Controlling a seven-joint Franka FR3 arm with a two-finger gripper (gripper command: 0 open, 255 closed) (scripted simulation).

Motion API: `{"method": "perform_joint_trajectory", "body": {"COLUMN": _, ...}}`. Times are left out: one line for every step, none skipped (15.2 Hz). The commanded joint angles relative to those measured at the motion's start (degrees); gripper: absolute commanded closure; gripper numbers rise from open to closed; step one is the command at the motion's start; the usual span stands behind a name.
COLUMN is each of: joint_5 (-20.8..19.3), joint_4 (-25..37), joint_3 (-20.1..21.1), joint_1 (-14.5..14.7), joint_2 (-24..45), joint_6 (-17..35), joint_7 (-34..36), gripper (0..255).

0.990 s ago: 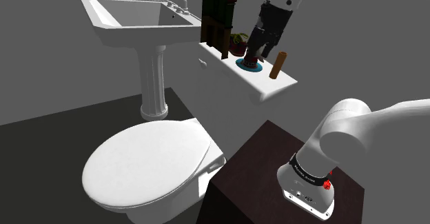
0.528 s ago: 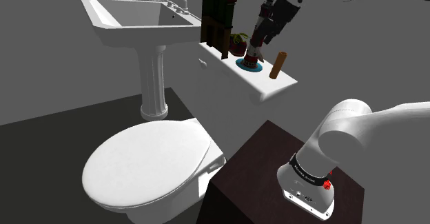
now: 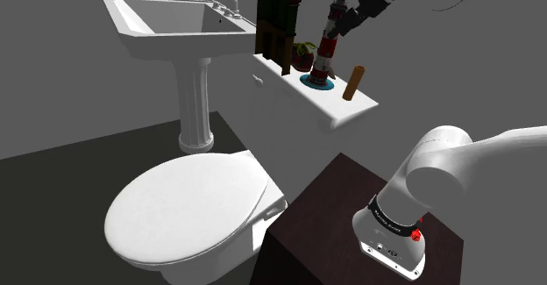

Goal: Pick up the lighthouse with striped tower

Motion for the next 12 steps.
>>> {"method": "perform_joint_trajectory", "body": {"joint_5": 0.58, "joint_4": 0.74, "joint_3": -3.07, "joint_1": 1.28, "joint_2": 0.73, "joint_6": 3.96, "joint_7": -3.66, "gripper": 0}}
{"method": "perform_joint_trajectory", "body": {"joint_5": 1.0, "joint_4": 1.35, "joint_3": -4.86, "joint_1": 2.11, "joint_2": 1.15, "joint_6": 5.66, "joint_7": -5.64, "gripper": 0}}
{"method": "perform_joint_trajectory", "body": {"joint_5": 1.51, "joint_4": 2.03, "joint_3": -6.69, "joint_1": 3.07, "joint_2": 1.57, "joint_6": 7.3, "joint_7": -7.66, "gripper": 0}}
{"method": "perform_joint_trajectory", "body": {"joint_5": 1.49, "joint_4": 2.05, "joint_3": -6.74, "joint_1": 3.11, "joint_2": 1.57, "joint_6": 7.33, "joint_7": -7.68, "gripper": 0}}
{"method": "perform_joint_trajectory", "body": {"joint_5": 1.45, "joint_4": 1.28, "joint_3": -6.92, "joint_1": 3.08, "joint_2": 1.51, "joint_6": 8.05, "joint_7": -7.84, "gripper": 0}}
{"method": "perform_joint_trajectory", "body": {"joint_5": 1.41, "joint_4": 0.51, "joint_3": -7.11, "joint_1": 3.05, "joint_2": 1.46, "joint_6": 8.76, "joint_7": -8.01, "gripper": 0}}
{"method": "perform_joint_trajectory", "body": {"joint_5": 1.38, "joint_4": -0.24, "joint_3": -7.3, "joint_1": 3.02, "joint_2": 1.43, "joint_6": 9.48, "joint_7": -8.19, "gripper": 0}}
{"method": "perform_joint_trajectory", "body": {"joint_5": 1.35, "joint_4": -0.99, "joint_3": -7.49, "joint_1": 2.99, "joint_2": 1.41, "joint_6": 10.21, "joint_7": -8.36, "gripper": 0}}
{"method": "perform_joint_trajectory", "body": {"joint_5": 1.32, "joint_4": -1.73, "joint_3": -7.7, "joint_1": 2.97, "joint_2": 1.41, "joint_6": 10.94, "joint_7": -8.55, "gripper": 0}}
{"method": "perform_joint_trajectory", "body": {"joint_5": 1.29, "joint_4": -2.45, "joint_3": -7.91, "joint_1": 2.96, "joint_2": 1.41, "joint_6": 11.67, "joint_7": -8.73, "gripper": 0}}
{"method": "perform_joint_trajectory", "body": {"joint_5": 1.25, "joint_4": -3.58, "joint_3": -8.25, "joint_1": 2.95, "joint_2": 1.45, "joint_6": 12.83, "joint_7": -9.04, "gripper": 0}}
{"method": "perform_joint_trajectory", "body": {"joint_5": 1.25, "joint_4": -3.58, "joint_3": -8.25, "joint_1": 2.95, "joint_2": 1.45, "joint_6": 12.83, "joint_7": -9.04, "gripper": 0}}
